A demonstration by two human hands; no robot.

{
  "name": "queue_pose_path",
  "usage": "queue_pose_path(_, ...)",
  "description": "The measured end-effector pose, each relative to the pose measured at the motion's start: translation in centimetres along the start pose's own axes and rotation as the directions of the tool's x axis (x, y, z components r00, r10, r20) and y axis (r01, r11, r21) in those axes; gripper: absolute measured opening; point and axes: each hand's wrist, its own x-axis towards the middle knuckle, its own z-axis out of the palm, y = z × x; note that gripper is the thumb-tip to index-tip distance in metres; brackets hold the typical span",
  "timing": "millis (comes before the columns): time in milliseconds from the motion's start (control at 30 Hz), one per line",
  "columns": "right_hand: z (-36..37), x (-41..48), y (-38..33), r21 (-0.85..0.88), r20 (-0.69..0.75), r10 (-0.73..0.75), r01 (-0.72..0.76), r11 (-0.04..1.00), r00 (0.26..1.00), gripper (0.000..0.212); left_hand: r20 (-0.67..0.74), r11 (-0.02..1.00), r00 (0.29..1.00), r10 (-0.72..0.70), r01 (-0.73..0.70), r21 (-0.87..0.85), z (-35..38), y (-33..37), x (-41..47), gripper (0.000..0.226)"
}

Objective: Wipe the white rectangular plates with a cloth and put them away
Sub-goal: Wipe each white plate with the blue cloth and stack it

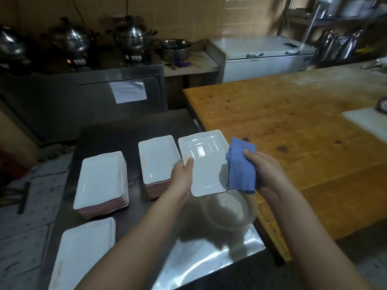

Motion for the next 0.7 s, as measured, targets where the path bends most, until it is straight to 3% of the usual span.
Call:
queue_pose_path(200, 7.7, -2.9, 0.5, -0.247, 0.276, 0.074, -0.003, 0.969, 0.958, 0.010, -0.008, 0.985, 0.995, -0.099, 0.097, -0.142, -7.0, 0.2, -1.5, 0.026)
queue_pose_path(300, 12.5, -4.4, 3.0, -0.434, 0.309, 0.204, -0.053, 0.899, 0.929, 0.013, -0.042, 0.987, 0.993, -0.110, 0.104, -0.122, -11.3, 0.4, -2.6, 0.032)
queue_pose_path(400, 17.0, -5.7, 6.5, -0.594, 0.360, 0.212, 0.049, 0.803, 0.909, 0.011, -0.113, 0.990, 0.988, -0.104, 0.091, -0.108, -15.8, 0.5, -3.9, 0.036)
queue_pose_path(533, 21.5, -7.2, 10.0, -0.731, 0.464, -0.043, 0.410, 0.545, 0.885, 0.013, -0.156, 0.977, 0.986, -0.064, 0.030, -0.212, -21.9, 0.5, -6.3, 0.026)
queue_pose_path(700, 25.8, -10.3, 13.5, -0.775, 0.571, -0.271, 0.618, 0.134, 0.775, 0.057, -0.217, 0.978, 0.975, -0.054, 0.007, -0.210, -27.4, 1.1, -8.8, 0.023)
